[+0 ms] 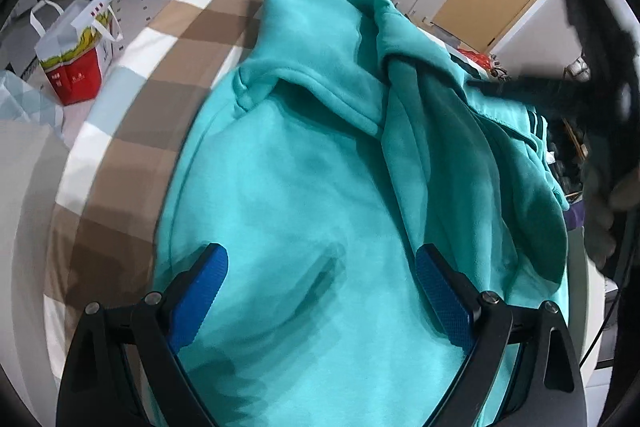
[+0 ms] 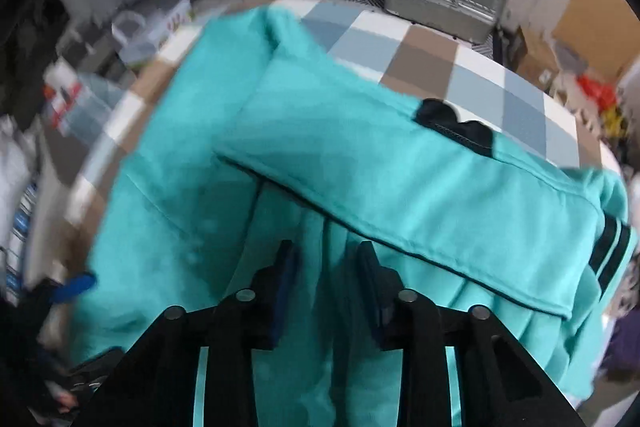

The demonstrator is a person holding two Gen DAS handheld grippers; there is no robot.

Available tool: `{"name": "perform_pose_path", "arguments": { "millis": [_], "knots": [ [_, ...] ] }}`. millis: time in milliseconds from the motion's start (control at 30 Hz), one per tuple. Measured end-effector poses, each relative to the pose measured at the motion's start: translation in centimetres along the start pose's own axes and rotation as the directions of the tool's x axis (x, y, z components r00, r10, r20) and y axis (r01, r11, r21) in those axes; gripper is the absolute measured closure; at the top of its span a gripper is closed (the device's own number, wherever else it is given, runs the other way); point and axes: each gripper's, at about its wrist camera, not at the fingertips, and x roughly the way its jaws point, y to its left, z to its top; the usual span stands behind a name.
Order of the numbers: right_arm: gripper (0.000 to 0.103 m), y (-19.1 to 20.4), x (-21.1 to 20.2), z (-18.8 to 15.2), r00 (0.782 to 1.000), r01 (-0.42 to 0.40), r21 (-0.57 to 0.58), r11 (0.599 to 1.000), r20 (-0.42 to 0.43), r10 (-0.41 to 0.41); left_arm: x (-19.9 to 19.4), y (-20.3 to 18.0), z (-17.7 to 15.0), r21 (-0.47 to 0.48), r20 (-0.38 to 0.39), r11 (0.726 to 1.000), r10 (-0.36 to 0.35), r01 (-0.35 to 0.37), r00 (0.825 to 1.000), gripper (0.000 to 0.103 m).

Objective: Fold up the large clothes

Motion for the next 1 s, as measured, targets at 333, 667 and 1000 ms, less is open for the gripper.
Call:
{"name": "perform_pose_path", "arguments": {
  "millis": [333, 667, 1000],
  "knots": [
    [0.090, 4.3, 5.3, 3.6, 0.997, 0.072, 0.033, 0.997, 0.005, -0.073, -0.1, 0.3, -0.3, 0.056, 0.004, 0.997, 0.061, -0.062, 0.998, 0.010],
    [0.090, 6.4, -0.4, 5.2, 0.987, 0.115, -0.039, 0.993, 0.119, -0.109, -0.1, -0.2, -0.6, 0.065, 0.001, 0.995, 0.075, -0.074, 0.997, 0.010],
    [0.094, 4.2, 2.0, 0.9, 0.997, -0.020, -0.049, 0.999, -0.080, 0.016, -0.3, -0.1, -0.8, 0.055, 0.001, 0.996, 0.074, -0.073, 0.997, 0.010]
  ]
}}
